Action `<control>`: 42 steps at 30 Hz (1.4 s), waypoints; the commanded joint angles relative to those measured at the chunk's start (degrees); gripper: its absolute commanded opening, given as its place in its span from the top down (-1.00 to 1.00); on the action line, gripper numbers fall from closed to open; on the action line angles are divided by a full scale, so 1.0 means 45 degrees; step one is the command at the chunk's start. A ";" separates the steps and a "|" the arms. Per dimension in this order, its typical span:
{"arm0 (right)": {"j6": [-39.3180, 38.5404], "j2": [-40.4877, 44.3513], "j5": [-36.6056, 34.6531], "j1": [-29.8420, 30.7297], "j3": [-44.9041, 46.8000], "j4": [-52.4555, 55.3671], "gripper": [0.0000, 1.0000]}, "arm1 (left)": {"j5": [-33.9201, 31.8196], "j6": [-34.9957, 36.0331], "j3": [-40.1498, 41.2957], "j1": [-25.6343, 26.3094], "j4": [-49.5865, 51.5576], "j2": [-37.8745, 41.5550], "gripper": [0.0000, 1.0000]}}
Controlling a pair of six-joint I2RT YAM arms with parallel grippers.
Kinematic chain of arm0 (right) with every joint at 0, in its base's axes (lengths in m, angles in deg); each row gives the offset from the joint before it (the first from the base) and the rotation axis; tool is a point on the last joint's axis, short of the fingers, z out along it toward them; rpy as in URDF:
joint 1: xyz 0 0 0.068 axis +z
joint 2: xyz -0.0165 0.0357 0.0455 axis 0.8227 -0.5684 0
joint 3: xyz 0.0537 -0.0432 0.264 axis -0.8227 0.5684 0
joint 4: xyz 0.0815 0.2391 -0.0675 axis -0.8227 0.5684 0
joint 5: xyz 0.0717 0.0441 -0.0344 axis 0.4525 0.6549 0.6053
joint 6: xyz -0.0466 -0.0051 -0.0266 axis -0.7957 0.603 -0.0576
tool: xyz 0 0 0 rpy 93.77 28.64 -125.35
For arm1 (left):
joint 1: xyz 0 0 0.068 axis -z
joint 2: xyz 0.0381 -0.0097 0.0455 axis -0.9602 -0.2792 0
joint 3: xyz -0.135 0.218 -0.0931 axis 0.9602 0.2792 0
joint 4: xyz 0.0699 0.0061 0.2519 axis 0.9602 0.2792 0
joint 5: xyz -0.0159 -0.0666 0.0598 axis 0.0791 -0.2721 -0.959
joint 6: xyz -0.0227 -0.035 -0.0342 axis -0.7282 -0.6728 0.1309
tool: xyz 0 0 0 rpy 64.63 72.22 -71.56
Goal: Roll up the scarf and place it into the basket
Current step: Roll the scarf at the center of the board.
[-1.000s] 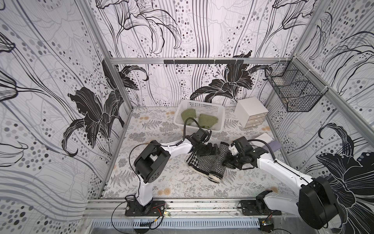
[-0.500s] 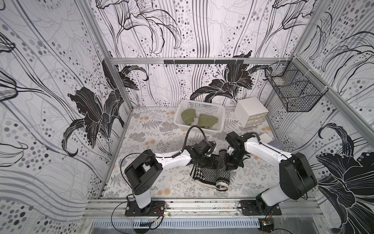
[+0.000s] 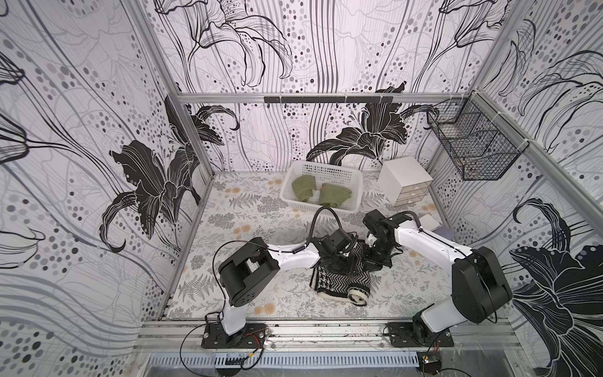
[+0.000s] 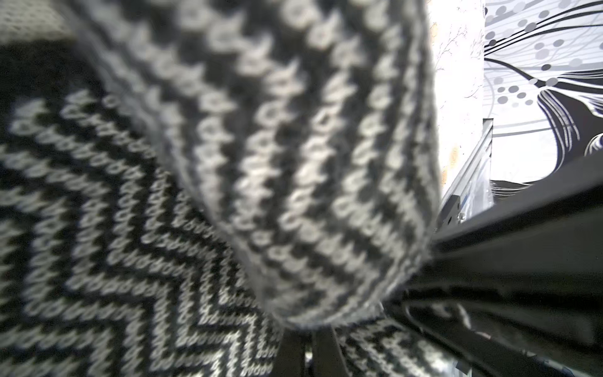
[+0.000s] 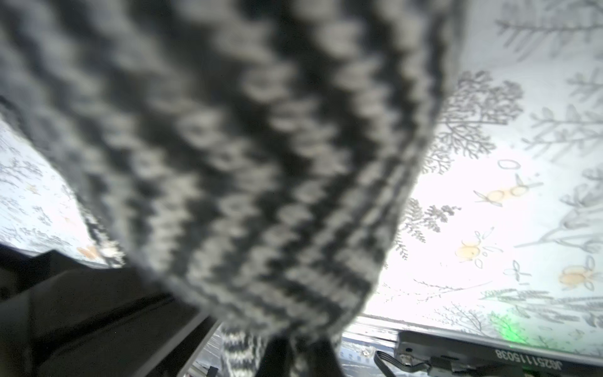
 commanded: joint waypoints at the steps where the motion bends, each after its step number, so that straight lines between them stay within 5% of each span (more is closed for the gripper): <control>1: -0.0172 0.1015 -0.0533 0.0069 0.0183 0.0746 0.19 | -0.0730 -0.0622 0.0616 -0.0375 -0.0242 -0.0003 1.00; 4: -0.0160 0.1913 -0.1934 0.0069 0.0645 0.1388 -0.06 | -0.1064 -0.0760 0.1270 -0.0630 0.0307 0.0238 1.00; 10: 0.0286 0.2535 -0.3200 0.0051 0.2060 0.1048 -0.11 | -0.1248 -0.0888 0.1903 -0.0648 0.0392 0.0279 1.00; 20: 0.0312 0.1625 0.0314 0.0205 0.3666 -0.5456 -0.12 | -0.1037 -0.1034 0.2119 -0.0667 0.0009 -0.0214 1.00; 27: 0.2270 0.1089 0.2871 0.0504 0.5327 -1.1123 -0.13 | -0.0375 -0.1029 0.1989 -0.0766 -0.0978 -0.1200 1.00; 40: 0.4828 -0.0550 0.4206 0.2547 0.5072 -1.6118 -0.23 | 0.0813 -0.0884 0.2043 -0.0922 -0.2955 -0.1476 0.95; 42: 0.4957 -0.0996 0.4263 0.2999 0.4716 -1.6490 -0.05 | 0.0935 -0.0840 0.1981 -0.0912 -0.3087 -0.1418 0.93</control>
